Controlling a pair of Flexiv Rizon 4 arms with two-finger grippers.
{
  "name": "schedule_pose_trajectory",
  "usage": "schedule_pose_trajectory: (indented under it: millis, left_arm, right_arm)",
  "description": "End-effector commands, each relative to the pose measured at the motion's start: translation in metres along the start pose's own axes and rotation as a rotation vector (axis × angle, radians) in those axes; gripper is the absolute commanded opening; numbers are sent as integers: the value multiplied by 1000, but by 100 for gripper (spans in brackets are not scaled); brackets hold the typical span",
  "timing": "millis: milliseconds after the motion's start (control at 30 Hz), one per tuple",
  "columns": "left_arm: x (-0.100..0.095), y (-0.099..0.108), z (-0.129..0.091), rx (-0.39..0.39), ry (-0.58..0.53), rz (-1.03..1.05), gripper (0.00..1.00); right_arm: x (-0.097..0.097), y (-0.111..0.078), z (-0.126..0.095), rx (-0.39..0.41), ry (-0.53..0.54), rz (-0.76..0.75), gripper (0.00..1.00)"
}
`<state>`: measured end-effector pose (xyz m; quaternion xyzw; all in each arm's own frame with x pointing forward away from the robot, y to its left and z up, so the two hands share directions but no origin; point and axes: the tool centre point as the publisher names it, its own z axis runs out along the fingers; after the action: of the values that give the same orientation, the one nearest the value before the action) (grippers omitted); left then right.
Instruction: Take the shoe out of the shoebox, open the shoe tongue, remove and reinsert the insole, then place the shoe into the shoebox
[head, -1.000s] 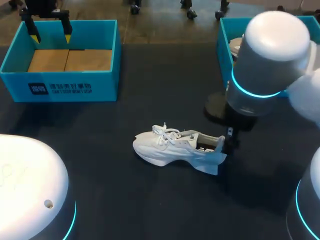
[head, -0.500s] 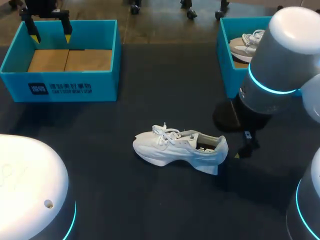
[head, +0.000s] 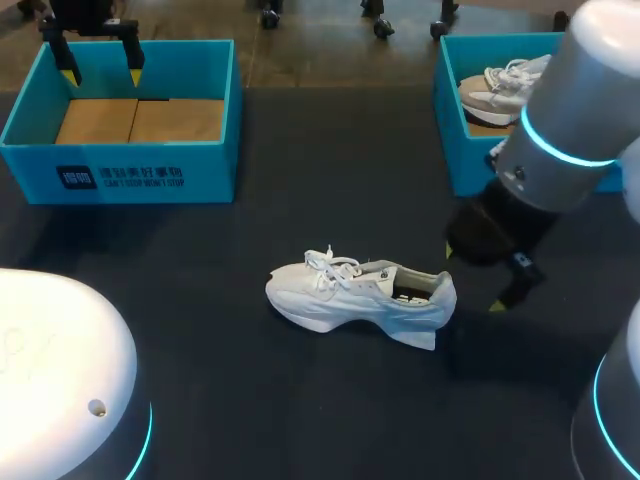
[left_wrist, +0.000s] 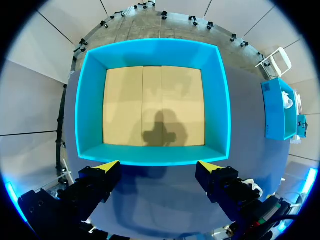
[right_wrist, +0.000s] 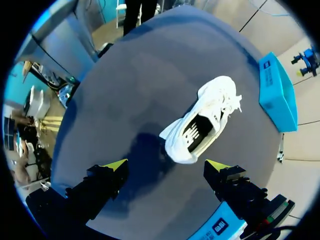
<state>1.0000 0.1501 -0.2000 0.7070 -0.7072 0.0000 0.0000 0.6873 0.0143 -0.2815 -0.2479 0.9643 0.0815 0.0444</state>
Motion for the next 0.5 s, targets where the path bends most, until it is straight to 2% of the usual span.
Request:
schedule_pose_trajectory:
  millis: [33, 333, 500]
  left_arm:
    - [0, 0, 0, 0, 0, 0, 100]
    - [0, 0, 0, 0, 0, 0, 100]
    - [0, 0, 0, 0, 0, 0, 100]
  right_arm:
    - [17, -19, 3, -109, -73, 20, 100]
    - [20, -53, 9, -264, -191, 178, 100]
    - [19, -66, 15, -333, -222, 234, 100]
